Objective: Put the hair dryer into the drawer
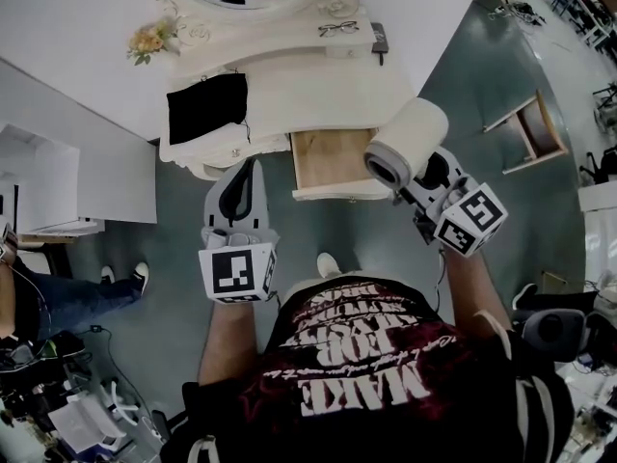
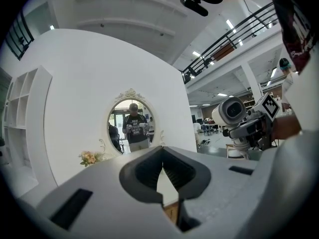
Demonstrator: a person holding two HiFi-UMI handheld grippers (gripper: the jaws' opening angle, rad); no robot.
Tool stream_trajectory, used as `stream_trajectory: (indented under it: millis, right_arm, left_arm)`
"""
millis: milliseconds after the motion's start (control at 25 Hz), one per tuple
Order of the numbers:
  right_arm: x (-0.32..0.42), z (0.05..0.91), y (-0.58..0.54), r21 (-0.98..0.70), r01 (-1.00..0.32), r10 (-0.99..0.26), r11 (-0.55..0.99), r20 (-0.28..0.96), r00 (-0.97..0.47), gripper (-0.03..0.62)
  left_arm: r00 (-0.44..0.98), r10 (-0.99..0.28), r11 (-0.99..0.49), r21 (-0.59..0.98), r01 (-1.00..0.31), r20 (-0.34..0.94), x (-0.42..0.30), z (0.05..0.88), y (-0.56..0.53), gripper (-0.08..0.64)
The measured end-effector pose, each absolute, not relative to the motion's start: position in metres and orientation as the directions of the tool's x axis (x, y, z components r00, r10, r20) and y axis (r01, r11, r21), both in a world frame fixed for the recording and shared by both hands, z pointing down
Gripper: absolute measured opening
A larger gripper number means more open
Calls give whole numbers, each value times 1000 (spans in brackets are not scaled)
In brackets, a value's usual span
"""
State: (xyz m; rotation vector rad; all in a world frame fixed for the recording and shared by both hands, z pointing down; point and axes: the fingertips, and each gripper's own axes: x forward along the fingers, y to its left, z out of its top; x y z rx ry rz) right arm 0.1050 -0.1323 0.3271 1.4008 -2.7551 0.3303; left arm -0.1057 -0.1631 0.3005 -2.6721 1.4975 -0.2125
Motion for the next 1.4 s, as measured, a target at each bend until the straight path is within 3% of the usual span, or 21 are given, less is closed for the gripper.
stream_trajectory:
  millis: [720, 1400]
  right_arm:
    - [96, 324, -134, -149, -834, -822, 531, 150, -550, 230]
    - [84, 332, -178, -146, -765, -748, 627, 160, -644, 230]
  left_arm:
    - [559, -826, -564, -92, -821, 73, -116, 301, -180, 5]
    - [492, -865, -500, -91, -861, 99, -117, 311, -201, 5]
